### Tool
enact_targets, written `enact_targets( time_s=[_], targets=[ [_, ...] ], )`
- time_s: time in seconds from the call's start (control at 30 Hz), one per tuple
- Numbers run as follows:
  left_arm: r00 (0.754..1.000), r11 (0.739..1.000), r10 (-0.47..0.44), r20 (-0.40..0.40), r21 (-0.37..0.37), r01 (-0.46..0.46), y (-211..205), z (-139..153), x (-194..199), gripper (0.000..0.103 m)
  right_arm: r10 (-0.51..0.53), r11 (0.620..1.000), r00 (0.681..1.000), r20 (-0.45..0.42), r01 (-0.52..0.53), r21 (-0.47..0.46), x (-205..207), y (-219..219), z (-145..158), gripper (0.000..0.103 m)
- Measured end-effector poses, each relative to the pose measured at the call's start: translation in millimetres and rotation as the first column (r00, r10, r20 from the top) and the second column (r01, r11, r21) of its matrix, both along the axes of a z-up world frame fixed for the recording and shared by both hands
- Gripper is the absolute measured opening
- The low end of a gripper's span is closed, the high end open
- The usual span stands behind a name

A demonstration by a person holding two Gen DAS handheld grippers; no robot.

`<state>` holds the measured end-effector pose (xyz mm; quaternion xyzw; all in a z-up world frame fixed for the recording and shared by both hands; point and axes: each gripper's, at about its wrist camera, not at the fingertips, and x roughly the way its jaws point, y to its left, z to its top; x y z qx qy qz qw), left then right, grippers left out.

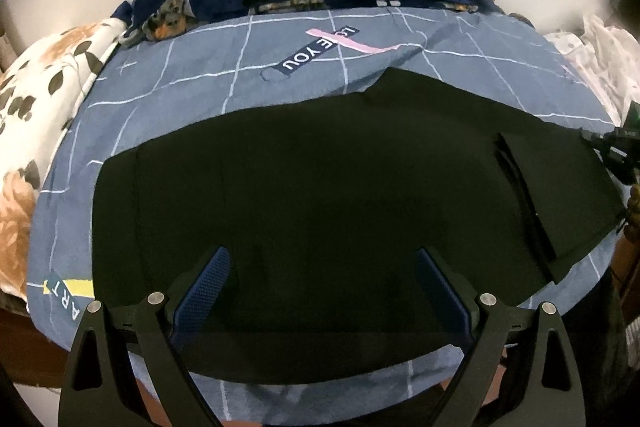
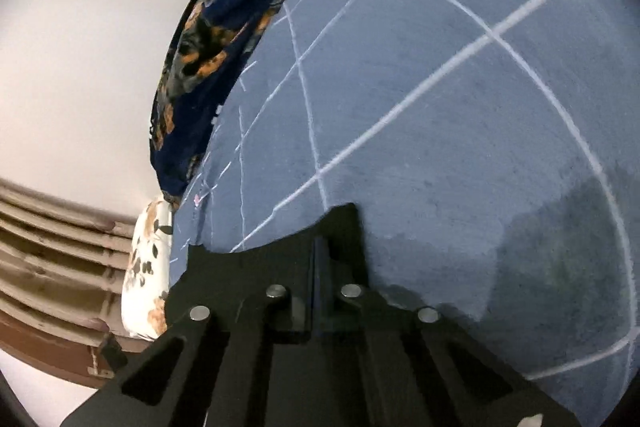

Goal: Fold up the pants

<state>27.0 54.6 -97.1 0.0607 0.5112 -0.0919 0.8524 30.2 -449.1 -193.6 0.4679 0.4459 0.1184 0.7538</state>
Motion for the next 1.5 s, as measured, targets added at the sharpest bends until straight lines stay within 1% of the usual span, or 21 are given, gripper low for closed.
enact_targets(
  time_s=[0.03, 0.1, 0.17, 0.2, 0.27, 0.3, 0.33, 0.37, 0.47, 0.5, 0.57, 0.67, 0.73, 0.77, 0.8, 0.83, 0.97, 1.13, 1.27, 1.37, 1.5],
  targets=[
    [1.000, 1.000, -0.002, -0.005, 0.003, 0.002, -0.6, -1.1, 0.1, 0.093, -0.008, 1.000, 1.000, -0.002, 0.008, 0.014, -1.0, -0.9, -1.0, 0.000],
    [1.000, 1.000, -0.009, 0.001, 0.004, 0.009, -1.2, 0.1, -1.6, 0.093, -0.033, 0.999, 0.999, 0.038, 0.032, 0.012, -8.6, -3.2, 10.3, 0.013],
    [1.000, 1.000, -0.013, 0.016, -0.003, 0.013, -0.9, 3.6, -2.7, 0.093, -0.036, 0.999, 0.995, 0.096, 0.036, 0.001, -18.8, -2.4, 29.5, 0.013],
    [1.000, 1.000, -0.014, 0.019, -0.009, 0.015, -0.5, 4.9, -2.5, 0.093, -0.013, 1.000, 0.992, 0.127, 0.011, 0.015, -24.0, 1.4, 39.7, 0.014],
    [1.000, 1.000, -0.014, 0.017, -0.023, 0.014, 0.2, 6.0, -1.7, 0.093, 0.082, 0.992, 0.975, 0.206, -0.099, 0.074, -33.8, 23.0, 58.7, 0.019],
    [1.000, 1.000, -0.015, 0.015, -0.027, 0.015, 0.4, 6.2, -1.7, 0.093, 0.133, 0.983, 0.964, 0.231, -0.159, 0.097, -36.0, 37.0, 64.3, 0.027],
    [1.000, 0.999, -0.016, 0.012, -0.030, 0.016, 0.4, 6.4, -1.8, 0.093, 0.188, 0.970, 0.950, 0.249, -0.220, 0.107, -39.8, 53.3, 68.6, 0.034],
    [1.000, 0.999, -0.018, 0.011, -0.030, 0.019, 0.4, 7.2, -2.5, 0.093, 0.264, 0.950, 0.929, 0.259, -0.297, 0.099, -45.1, 77.7, 72.3, 0.036],
    [1.000, 0.999, -0.025, 0.018, -0.029, 0.026, -0.2, 10.4, -3.6, 0.093, 0.402, 0.901, 0.887, 0.227, -0.427, 0.075, -56.5, 126.1, 69.0, 0.037],
    [0.999, 0.999, -0.031, 0.020, -0.040, 0.032, -0.7, 11.9, -4.2, 0.093, 0.430, 0.885, 0.878, 0.211, -0.456, 0.093, -61.1, 140.6, 63.4, 0.039],
    [0.999, 0.998, -0.039, 0.022, -0.051, 0.040, -2.6, 13.5, -5.4, 0.093, 0.451, 0.862, 0.879, 0.158, -0.474, 0.178, -67.1, 162.0, 45.6, 0.040],
    [0.998, 0.997, -0.060, 0.022, -0.051, 0.061, -8.4, 14.3, -7.9, 0.093, 0.422, 0.863, 0.898, 0.122, -0.439, 0.250, -68.5, 172.0, 31.1, 0.040],
    [0.997, 0.996, -0.074, 0.026, -0.041, 0.075, -12.2, 15.1, -9.5, 0.093, 0.370, 0.850, 0.922, 0.119, -0.387, 0.358, -64.5, 171.8, 22.5, 0.043],
    [0.996, 0.996, -0.080, 0.027, -0.036, 0.081, -13.5, 15.3, -10.1, 0.093, 0.342, 0.831, 0.934, 0.107, -0.354, 0.429, -63.3, 172.6, 16.1, 0.050],
    [0.996, 0.996, -0.085, 0.029, -0.032, 0.086, -14.8, 15.7, -11.1, 0.093, 0.331, 0.827, 0.939, 0.089, -0.334, 0.452, -63.5, 175.7, 13.4, 0.056],
    [0.996, 0.996, -0.089, 0.032, -0.028, 0.090, -16.0, 16.0, -11.6, 0.093, 0.316, 0.834, 0.947, 0.059, -0.307, 0.458, -65.0, 176.8, 10.0, 0.060],
    [0.995, 0.995, -0.097, 0.029, -0.034, 0.098, -17.6, 16.3, -11.8, 0.093, 0.268, 0.854, 0.963, -0.039, -0.219, 0.472, -70.4, 180.5, -5.6, 0.061],
    [0.995, 0.994, -0.098, 0.020, -0.044, 0.099, -17.9, 15.8, -11.5, 0.093, 0.217, 0.872, 0.975, -0.042, -0.175, 0.457, -70.0, 175.1, 1.9, 0.061],
    [0.995, 0.994, -0.095, 0.022, -0.054, 0.096, -17.0, 17.3, -12.1, 0.093, 0.160, 0.890, 0.983, -0.093, -0.103, 0.445, -71.4, 179.6, -2.9, 0.060],
    [0.996, 0.994, -0.092, 0.016, -0.061, 0.092, -16.7, 17.4, -12.2, 0.093, 0.115, 0.892, 0.986, -0.119, -0.050, 0.449, -73.8, 184.6, -1.5, 0.063],
    [0.996, 0.994, -0.090, 0.021, -0.064, 0.091, -16.1, 18.1, -12.5, 0.093, 0.105, 0.891, 0.982, -0.159, -0.022, 0.453, -77.0, 187.6, 0.5, 0.063]
  ],
)
